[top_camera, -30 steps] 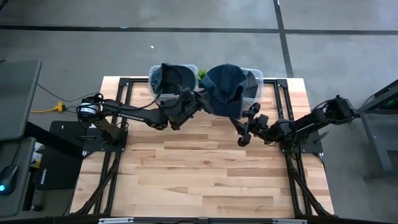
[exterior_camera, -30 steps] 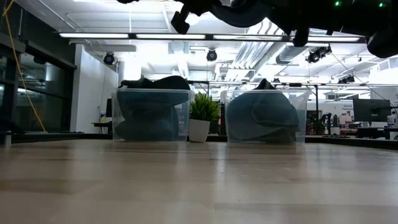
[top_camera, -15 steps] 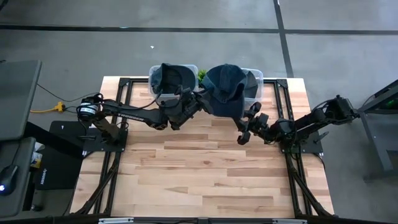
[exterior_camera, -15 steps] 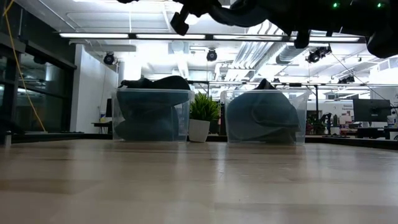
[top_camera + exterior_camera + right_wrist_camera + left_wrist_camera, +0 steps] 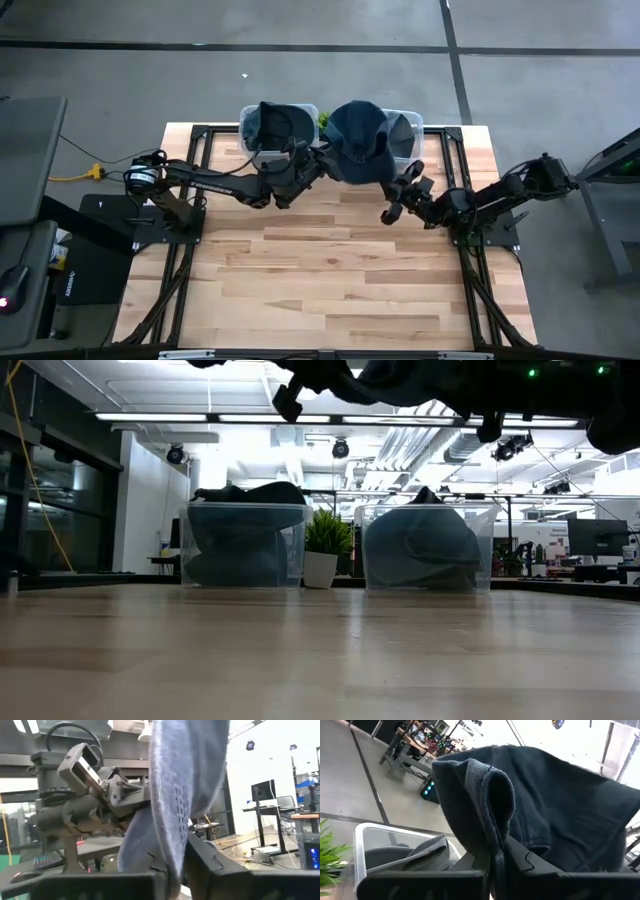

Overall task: Pick & Place hat
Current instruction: Put the blue cap into the left transparent bin

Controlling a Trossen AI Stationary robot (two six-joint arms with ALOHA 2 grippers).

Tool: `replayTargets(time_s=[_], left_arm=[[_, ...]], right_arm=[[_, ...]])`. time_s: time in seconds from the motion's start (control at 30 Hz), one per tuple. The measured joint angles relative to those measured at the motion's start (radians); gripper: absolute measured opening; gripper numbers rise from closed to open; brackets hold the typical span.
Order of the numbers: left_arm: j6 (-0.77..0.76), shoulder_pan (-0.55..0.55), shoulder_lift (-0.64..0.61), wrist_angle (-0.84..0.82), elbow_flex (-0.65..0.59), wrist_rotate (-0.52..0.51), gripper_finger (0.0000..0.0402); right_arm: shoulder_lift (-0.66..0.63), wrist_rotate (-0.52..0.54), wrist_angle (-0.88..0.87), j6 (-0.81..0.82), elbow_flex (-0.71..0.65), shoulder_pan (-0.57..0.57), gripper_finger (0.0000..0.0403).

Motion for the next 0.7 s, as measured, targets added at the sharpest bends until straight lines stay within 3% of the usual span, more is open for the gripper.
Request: replayTargets(time_s=[0.13,0.4,0.47,0.7], left_arm=[[0.001,0.000,0.000,-0.001,0.000,-0.003,0.0010],[0.003,0.000,0.000,-0.021,0.000,0.007,0.0028],[0.000,-0.001,0.005,-0.041,0.001,0.055,0.0040],[-0.001,-0.001,0.005,-0.070,0.001,0.088,0.0043]], right_arm=[[-0.002,0.004,0.006,-0.006,0.000,0.000,0.0008],[-0.001,0.015,-0.006,-0.005,0.000,0.001,0.0006],[0.001,-0.028,-0.024,-0.004,0.003,0.002,0.0005],[0.001,-0.022,-0.036,0.000,0.002,0.003,0.0005]])
